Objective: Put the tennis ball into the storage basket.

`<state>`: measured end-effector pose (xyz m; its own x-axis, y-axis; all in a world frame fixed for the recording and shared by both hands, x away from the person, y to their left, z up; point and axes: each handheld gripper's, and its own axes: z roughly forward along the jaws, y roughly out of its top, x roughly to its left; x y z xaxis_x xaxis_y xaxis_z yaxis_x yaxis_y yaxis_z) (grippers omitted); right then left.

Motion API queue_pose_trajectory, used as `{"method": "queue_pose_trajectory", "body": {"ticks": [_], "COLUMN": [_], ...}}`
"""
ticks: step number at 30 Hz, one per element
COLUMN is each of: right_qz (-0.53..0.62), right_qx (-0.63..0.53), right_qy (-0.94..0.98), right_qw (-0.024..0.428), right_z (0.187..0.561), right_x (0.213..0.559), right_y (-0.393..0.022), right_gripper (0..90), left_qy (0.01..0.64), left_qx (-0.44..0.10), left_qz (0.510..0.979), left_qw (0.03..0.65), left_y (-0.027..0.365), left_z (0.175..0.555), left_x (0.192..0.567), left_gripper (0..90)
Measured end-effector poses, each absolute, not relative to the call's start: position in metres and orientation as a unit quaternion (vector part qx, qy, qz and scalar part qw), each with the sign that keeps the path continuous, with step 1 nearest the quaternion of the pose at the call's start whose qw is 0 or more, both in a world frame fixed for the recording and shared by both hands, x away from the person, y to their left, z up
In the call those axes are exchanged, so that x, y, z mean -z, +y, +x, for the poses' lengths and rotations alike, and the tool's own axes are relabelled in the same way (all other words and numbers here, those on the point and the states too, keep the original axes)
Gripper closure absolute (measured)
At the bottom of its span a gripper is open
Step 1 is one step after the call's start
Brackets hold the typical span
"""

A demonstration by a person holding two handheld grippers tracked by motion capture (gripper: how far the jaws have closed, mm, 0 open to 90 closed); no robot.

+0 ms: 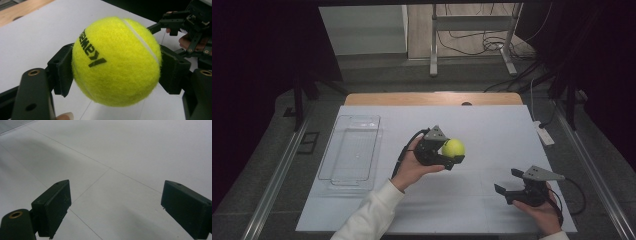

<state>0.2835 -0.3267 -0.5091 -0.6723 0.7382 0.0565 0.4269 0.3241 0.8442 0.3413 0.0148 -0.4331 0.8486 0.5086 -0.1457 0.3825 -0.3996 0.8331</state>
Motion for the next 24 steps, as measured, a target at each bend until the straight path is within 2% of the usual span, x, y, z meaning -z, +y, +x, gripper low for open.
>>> {"method": "queue_pose_trajectory", "body": {"ticks": [24], "right_qz": [0.367], "right_qx": [-0.454], "right_qy": [0.794], "right_qw": [0.172], "right_z": [0.283], "right_x": [0.508], "right_y": [-0.327], "right_gripper": [9.7], "left_qy": [0.285], "left_qx": [-0.087], "left_qz": [0.812], "left_qw": [0.501], "left_y": [0.039], "left_z": [0.342], "left_x": [0.415], "left_gripper": [26.6]}}
